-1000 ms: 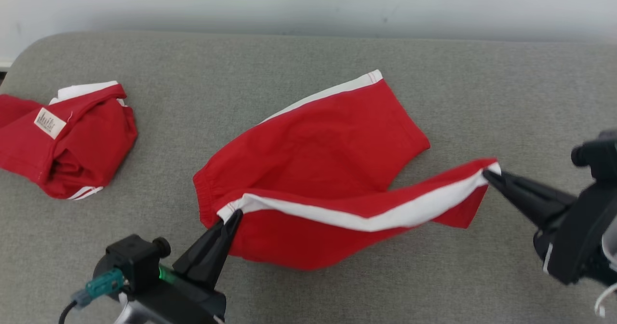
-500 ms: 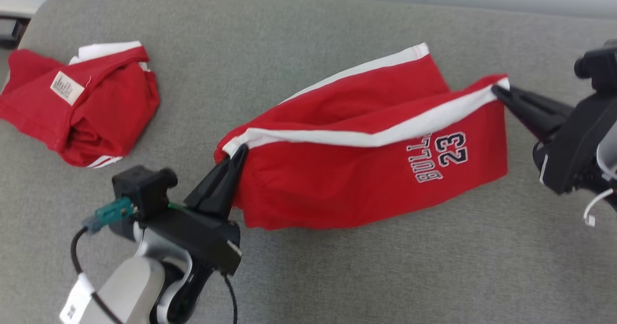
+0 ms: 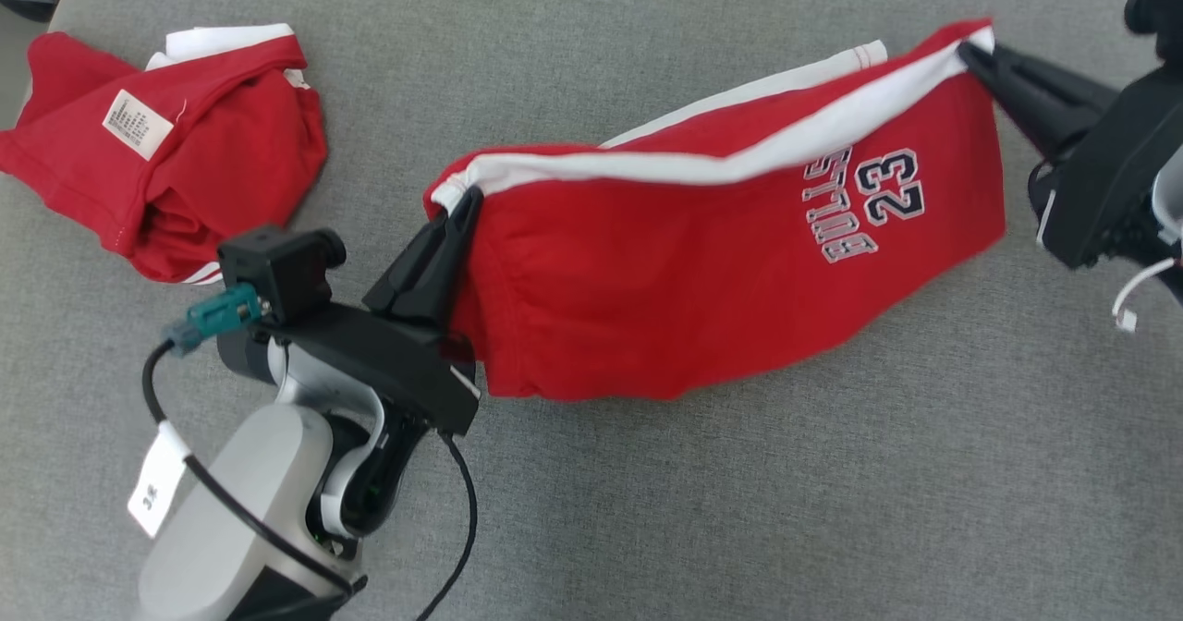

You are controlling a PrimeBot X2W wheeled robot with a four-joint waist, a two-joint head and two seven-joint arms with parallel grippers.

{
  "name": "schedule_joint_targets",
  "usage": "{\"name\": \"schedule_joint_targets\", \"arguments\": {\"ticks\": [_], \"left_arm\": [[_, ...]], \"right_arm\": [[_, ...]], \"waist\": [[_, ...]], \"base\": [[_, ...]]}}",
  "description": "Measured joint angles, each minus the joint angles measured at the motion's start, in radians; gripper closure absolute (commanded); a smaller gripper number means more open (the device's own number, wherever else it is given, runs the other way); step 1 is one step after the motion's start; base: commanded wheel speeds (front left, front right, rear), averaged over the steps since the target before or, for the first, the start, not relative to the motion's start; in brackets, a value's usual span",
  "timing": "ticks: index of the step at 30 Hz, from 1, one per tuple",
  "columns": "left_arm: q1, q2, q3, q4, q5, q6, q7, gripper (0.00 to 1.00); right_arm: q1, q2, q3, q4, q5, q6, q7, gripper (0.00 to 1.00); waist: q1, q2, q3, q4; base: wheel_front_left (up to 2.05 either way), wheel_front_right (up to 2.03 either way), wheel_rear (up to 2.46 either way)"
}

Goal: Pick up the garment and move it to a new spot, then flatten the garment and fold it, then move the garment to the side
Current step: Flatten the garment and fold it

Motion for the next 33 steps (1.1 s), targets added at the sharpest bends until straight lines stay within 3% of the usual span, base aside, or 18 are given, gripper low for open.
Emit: {"name": "schedule_joint_targets", "arguments": {"ticks": [12,13,14,15,16,29,33], "left_arm": [[-0.084,-0.019,0.015,0.085,-0.01,0.017,0.018,1.0],[-0.091,-0.021,0.015,0.095,-0.01,0.016,0.019,0.93],[-0.096,-0.024,0.014,0.102,-0.011,0.016,0.019,0.49],[-0.101,-0.028,0.014,0.11,-0.011,0.016,0.019,0.0],[-0.106,-0.031,0.012,0.117,-0.011,0.016,0.019,0.0],[-0.125,-0.038,0.039,0.16,-0.013,0.019,-0.067,0.0],[-0.08,-0.022,0.057,0.132,-0.013,0.035,-0.114,0.0]], "right_arm": [[-0.105,0.028,0.043,0.147,-0.048,0.0,-0.07,1.0],[-0.106,0.032,0.049,0.158,-0.048,0.0,-0.076,1.0],[-0.109,0.037,0.054,0.171,-0.049,0.0,-0.081,1.0],[-0.113,0.041,0.061,0.182,-0.049,0.0,-0.084,0.58],[-0.118,0.043,0.068,0.19,-0.05,0.0,-0.089,0.0],[-0.145,0.062,0.108,0.244,-0.048,0.0,-0.151,0.0],[-0.11,0.059,0.067,0.274,-0.073,0.0,-0.16,0.0]], "waist": [[-0.0001,0.0,0.032,0.018],[-0.0001,0.0,0.036,0.019],[-0.0001,0.0,0.039,0.02],[-0.0001,0.0,0.042,0.021],[-0.0001,0.0,0.046,0.022],[-0.0002,0.0,0.028,0.024],[-0.0002,-0.0001,-0.01,0.021]], "base": [[0.0,0.0,0.0],[0.0,0.0,0.0],[0.0,0.0,0.0],[0.0,0.0,0.0],[0.0,0.0,0.0],[0.0,0.0,0.0],[0.0,0.0,0.0]]}}
